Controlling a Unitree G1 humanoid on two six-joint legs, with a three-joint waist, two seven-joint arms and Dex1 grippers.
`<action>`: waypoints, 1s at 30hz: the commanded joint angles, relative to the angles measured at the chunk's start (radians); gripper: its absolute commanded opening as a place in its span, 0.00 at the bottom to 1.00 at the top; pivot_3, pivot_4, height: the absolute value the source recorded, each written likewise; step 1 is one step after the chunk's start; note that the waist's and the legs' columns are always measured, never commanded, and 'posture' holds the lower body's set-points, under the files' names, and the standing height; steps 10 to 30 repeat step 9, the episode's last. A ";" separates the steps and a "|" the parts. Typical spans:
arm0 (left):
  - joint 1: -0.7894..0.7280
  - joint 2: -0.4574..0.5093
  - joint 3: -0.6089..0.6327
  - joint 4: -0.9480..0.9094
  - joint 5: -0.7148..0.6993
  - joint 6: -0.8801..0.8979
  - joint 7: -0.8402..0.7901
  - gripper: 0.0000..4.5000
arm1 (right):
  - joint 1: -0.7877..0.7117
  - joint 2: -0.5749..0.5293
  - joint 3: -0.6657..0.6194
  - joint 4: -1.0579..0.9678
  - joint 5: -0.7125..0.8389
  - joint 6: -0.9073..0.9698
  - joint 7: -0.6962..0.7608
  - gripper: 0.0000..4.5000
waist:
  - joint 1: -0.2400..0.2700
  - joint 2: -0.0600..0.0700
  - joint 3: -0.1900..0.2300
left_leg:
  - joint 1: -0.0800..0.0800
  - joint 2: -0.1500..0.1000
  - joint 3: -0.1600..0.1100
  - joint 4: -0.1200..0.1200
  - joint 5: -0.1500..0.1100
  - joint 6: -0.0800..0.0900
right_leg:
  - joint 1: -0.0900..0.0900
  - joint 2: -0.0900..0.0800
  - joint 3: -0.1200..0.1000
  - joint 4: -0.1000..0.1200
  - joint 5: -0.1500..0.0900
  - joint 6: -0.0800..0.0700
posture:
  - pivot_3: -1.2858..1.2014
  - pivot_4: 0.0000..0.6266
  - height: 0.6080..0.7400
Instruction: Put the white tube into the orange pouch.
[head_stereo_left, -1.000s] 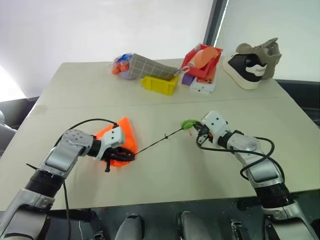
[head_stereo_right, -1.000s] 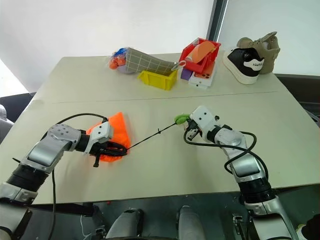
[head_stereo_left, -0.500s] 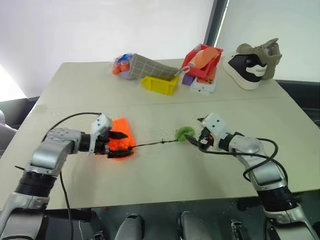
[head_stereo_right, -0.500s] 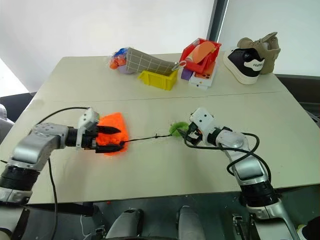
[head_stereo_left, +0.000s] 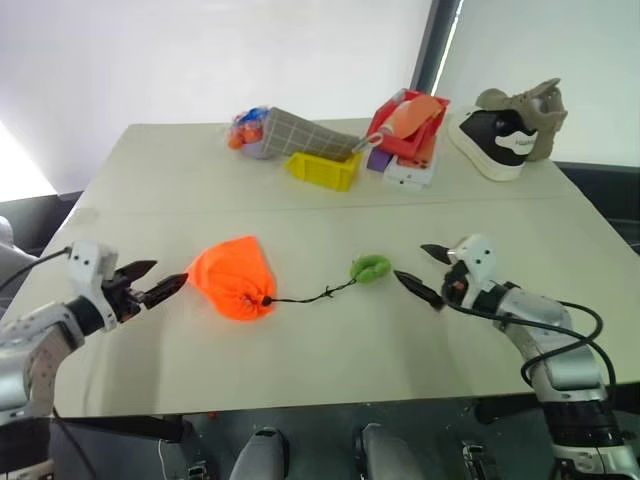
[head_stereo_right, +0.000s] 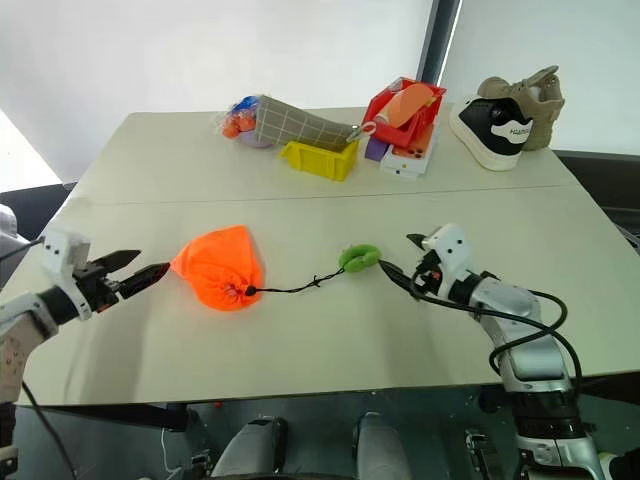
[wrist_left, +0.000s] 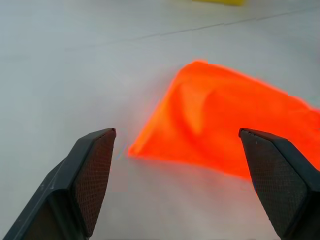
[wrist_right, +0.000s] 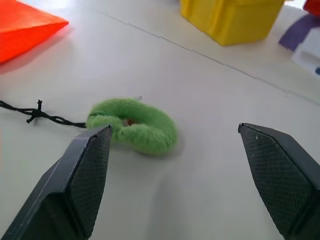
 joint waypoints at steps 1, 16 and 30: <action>0.036 -0.013 0.029 -0.014 0.032 -0.086 0.047 0.93 | 0.006 -0.003 -0.035 0.015 0.040 -0.028 0.030 0.93 | -0.001 -0.001 0.000 | 0.000 0.000 0.000 0.000 0.000 0.000 | 0.000 0.000 0.000 0.000 -0.001 0.001 | 0.52 0.24 1.00; 0.104 -0.039 0.010 -0.012 0.033 -0.130 0.055 0.93 | 0.025 0.006 -0.022 0.041 0.040 -0.045 0.030 0.93 | -0.002 0.000 -0.001 | 0.000 0.000 0.000 0.000 0.000 0.000 | 0.000 0.000 0.000 -0.001 -0.001 0.001 | 0.52 0.24 1.00; 0.104 -0.039 0.010 -0.012 0.033 -0.130 0.055 0.93 | 0.025 0.006 -0.022 0.041 0.040 -0.045 0.030 0.93 | -0.002 0.000 -0.001 | 0.000 0.000 0.000 0.000 0.000 0.000 | 0.000 0.000 0.000 -0.001 -0.001 0.001 | 0.52 0.24 1.00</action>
